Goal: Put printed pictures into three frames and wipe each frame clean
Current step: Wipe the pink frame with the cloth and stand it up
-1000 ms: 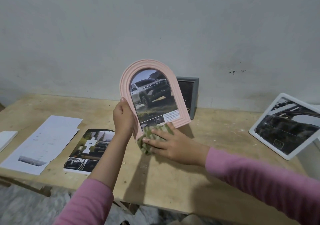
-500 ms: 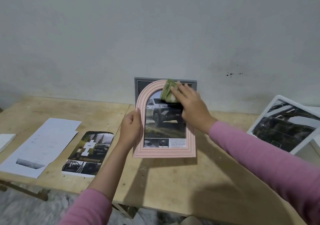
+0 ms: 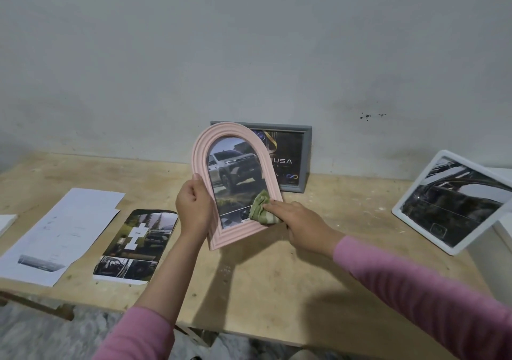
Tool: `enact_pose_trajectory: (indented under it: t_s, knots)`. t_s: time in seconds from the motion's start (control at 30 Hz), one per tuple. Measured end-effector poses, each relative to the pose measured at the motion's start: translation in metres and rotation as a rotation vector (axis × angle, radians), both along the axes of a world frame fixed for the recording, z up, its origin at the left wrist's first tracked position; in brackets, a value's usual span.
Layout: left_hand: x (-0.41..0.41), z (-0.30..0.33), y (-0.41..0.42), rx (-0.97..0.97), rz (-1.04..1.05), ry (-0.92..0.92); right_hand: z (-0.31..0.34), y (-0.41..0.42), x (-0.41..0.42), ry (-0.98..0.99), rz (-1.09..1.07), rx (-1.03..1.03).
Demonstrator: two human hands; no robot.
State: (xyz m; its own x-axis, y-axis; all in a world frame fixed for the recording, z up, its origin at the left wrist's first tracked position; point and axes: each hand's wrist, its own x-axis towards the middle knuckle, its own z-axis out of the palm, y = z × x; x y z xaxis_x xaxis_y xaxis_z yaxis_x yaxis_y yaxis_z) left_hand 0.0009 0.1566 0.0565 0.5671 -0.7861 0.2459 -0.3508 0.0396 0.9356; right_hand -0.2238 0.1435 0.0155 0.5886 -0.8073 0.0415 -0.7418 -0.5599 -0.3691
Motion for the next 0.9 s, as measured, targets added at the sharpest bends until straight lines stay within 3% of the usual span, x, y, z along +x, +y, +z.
enact_pose_trajectory:
  t_s: [0.17,0.3,0.37,0.47,0.53,0.63,0.7,0.8,0.9]
  knots:
    - [-0.003,-0.012,0.002,-0.004,0.016,0.001,0.011,-0.006,0.004,-0.403,-0.156,0.330]
    - [-0.007,-0.009,0.003,-0.029,-0.046,-0.113,0.026,-0.016,0.004,-0.417,-0.131,0.546]
    - [-0.005,-0.007,0.002,-0.044,-0.064,-0.173,0.037,-0.024,0.001,-0.510,-0.173,0.513]
    - [0.002,-0.009,-0.003,-0.057,-0.098,-0.254,0.051,-0.030,-0.008,-0.655,-0.296,0.206]
    - [0.001,-0.007,-0.005,-0.062,-0.104,-0.273,0.046,-0.033,-0.012,-0.453,-0.304,-0.025]
    - [-0.008,0.004,-0.007,-0.068,-0.068,-0.223,0.018,-0.030,-0.004,0.037,-0.145,-0.242]
    - [-0.009,0.008,-0.011,-0.052,-0.026,-0.174,0.002,-0.021,0.003,0.237,-0.063,-0.289]
    - [-0.003,0.006,-0.014,-0.033,-0.006,-0.138,-0.010,-0.006,0.005,0.253,-0.038,-0.075]
    - [0.002,0.001,-0.011,-0.020,0.000,-0.142,-0.013,-0.008,0.000,-0.023,-0.084,0.200]
